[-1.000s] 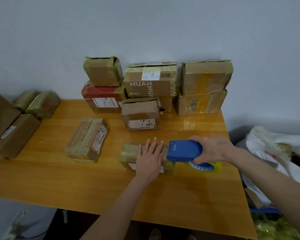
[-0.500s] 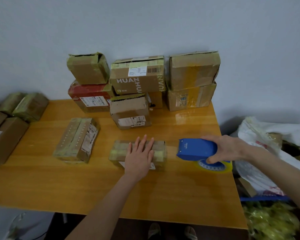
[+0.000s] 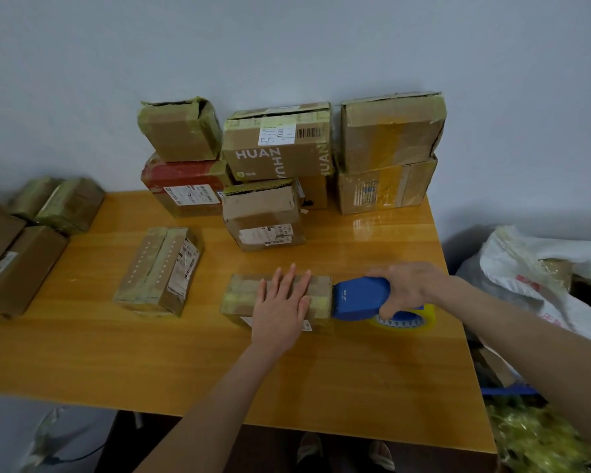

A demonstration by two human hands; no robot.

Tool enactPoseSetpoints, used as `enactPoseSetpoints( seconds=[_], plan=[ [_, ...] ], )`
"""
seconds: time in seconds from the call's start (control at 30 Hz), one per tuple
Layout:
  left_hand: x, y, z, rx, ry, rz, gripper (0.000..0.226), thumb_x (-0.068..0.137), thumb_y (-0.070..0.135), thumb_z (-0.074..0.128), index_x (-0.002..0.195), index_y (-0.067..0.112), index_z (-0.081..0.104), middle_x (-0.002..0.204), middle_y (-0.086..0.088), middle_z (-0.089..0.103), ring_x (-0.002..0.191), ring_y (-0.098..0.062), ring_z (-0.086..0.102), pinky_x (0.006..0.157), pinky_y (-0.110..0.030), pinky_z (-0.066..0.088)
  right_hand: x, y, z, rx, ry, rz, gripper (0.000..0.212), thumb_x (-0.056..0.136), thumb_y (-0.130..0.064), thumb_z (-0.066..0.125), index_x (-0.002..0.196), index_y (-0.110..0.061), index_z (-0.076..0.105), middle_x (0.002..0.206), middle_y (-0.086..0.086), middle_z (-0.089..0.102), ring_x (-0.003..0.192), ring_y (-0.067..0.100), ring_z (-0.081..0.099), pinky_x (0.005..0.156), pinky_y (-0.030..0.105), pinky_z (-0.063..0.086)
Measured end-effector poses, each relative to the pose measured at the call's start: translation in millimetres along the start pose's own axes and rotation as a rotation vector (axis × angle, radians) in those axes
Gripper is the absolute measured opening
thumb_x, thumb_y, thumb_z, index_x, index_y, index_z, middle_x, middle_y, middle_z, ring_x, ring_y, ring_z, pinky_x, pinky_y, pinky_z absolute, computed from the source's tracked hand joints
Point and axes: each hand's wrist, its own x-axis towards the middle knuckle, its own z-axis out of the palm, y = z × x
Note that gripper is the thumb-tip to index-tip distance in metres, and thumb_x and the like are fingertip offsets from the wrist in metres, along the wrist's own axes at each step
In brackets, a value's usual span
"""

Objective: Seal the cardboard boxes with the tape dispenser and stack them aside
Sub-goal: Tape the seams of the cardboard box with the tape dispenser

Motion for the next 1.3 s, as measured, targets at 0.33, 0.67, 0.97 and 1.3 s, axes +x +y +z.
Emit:
enactPoseSetpoints(
  seconds=[0.33,0.67,0.97,1.3],
  plan=[
    [-1.3,-0.4,-1.8,0.021,-0.006,0.010,0.048,0.100,0.048,0.002,0.144,0.040,-0.013,0.161,0.006,-0.003,0.149,-0.020,-0.006,0.118,-0.041,-0.006,-7.6,-2.1,-1.0,0.170,-0.051,0.034,0.056,0.053,-0.057,0.067,0.105,-0.042,0.051,0.095,-0.011,0.059,0.090,0.017,0.059,0.082,0.041,0.053],
    [-5.3,-3.2,-9.6,-0.011,-0.052,0.040,0.052,0.102,0.048,0.010,0.150,0.037,-0.006,0.161,0.001,-0.008,0.148,-0.021,-0.010,0.118,-0.041,-0.006,-34.3,5.1,9.1,0.391,0.081,0.234,0.077,0.050,-0.055,0.068,0.120,-0.025,0.057,0.099,-0.001,0.067,0.088,0.019,0.064,0.075,0.036,0.053],
    [-13.8,37.8,-12.3,-0.109,-0.098,-0.290,0.096,0.076,0.085,0.007,0.154,0.030,0.000,0.160,-0.013,-0.011,0.147,-0.033,-0.012,0.113,-0.058,-0.009,-7.5,-31.0,20.1,0.920,0.537,0.260,0.060,0.066,-0.040,0.080,0.116,-0.031,0.048,0.102,-0.004,0.059,0.087,0.018,0.060,0.069,0.034,0.053],
    [-18.8,5.6,-28.6,-0.045,-0.201,0.213,0.094,0.080,0.053,0.059,0.149,0.046,-0.004,0.159,0.000,-0.021,0.146,-0.024,-0.018,0.113,-0.055,-0.012,-2.6,-26.8,27.1,0.962,0.552,0.253,0.053,0.065,-0.034,0.082,0.108,-0.032,0.051,0.095,-0.008,0.059,0.084,0.015,0.060,0.074,0.039,0.056]
  ],
)
